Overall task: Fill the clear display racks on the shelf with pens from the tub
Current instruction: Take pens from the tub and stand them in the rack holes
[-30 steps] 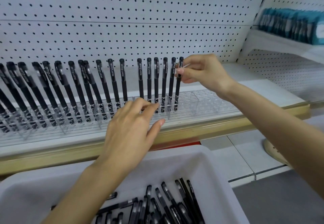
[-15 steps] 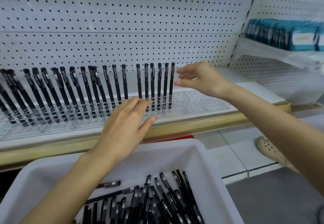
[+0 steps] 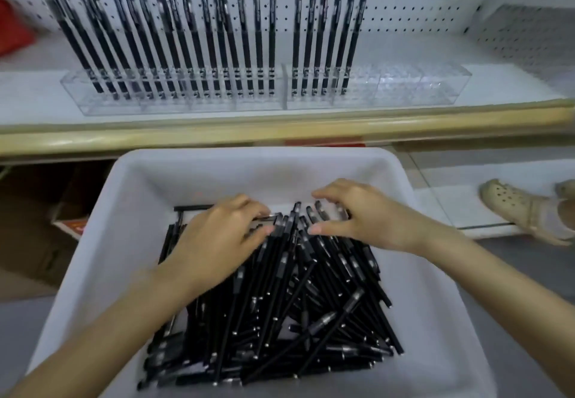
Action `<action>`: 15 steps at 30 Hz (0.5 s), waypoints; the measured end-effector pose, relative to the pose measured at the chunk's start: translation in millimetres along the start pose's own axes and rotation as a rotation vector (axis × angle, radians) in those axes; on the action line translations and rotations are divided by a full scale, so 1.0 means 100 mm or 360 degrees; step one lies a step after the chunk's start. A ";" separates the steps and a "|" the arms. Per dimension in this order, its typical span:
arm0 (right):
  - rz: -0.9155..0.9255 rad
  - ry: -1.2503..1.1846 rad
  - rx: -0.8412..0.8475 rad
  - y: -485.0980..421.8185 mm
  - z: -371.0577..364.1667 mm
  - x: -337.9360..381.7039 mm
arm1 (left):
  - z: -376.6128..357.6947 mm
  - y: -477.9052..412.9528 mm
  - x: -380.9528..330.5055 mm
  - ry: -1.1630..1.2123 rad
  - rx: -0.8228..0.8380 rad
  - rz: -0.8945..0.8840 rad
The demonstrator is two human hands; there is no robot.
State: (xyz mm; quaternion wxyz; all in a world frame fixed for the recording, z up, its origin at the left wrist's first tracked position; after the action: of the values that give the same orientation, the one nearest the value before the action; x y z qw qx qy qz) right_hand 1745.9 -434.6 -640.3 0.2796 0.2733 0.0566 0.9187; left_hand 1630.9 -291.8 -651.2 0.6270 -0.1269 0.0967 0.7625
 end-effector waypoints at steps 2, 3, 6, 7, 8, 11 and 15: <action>-0.0037 -0.0127 0.0012 0.06 -0.26 -0.01 | -0.17 0.17 0.06 0.0031 0.0119 0.0092; -0.0053 -0.0189 0.0024 0.07 -0.38 -0.01 | -0.25 0.24 0.08 0.0060 0.0199 0.0139; -0.0109 -0.0326 0.0050 0.12 -0.66 -0.03 | -0.44 0.41 0.11 0.0148 0.0374 0.0259; -0.0136 -0.0358 0.0055 0.13 -0.73 -0.04 | -0.48 0.44 0.12 0.0132 0.0396 0.0277; -0.0164 -0.0385 0.0062 0.14 -0.78 -0.05 | -0.51 0.46 0.12 0.0107 0.0403 0.0289; -0.0216 -0.0453 0.0061 0.20 -0.85 -0.11 | -0.58 0.47 0.16 0.0097 0.0405 0.0319; -0.0292 -0.0481 0.0095 0.34 -0.85 -0.24 | -0.70 0.49 0.20 0.0221 0.0435 0.0396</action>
State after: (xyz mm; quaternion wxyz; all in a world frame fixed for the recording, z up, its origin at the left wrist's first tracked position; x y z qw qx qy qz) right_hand 1701.3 -471.7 -714.5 0.3594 0.4100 0.0658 0.8357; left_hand 1584.4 -304.5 -724.5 0.5310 -0.0799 0.2572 0.8034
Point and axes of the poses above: each hand's wrist, its own y-axis away from the middle knuckle, its own z-axis out of the back of the hand, x = y × z, the point moved 6 cm from there along -y, towards the middle knuckle, and after that the axes turned 2 degrees about x, right-handed, at the moved point
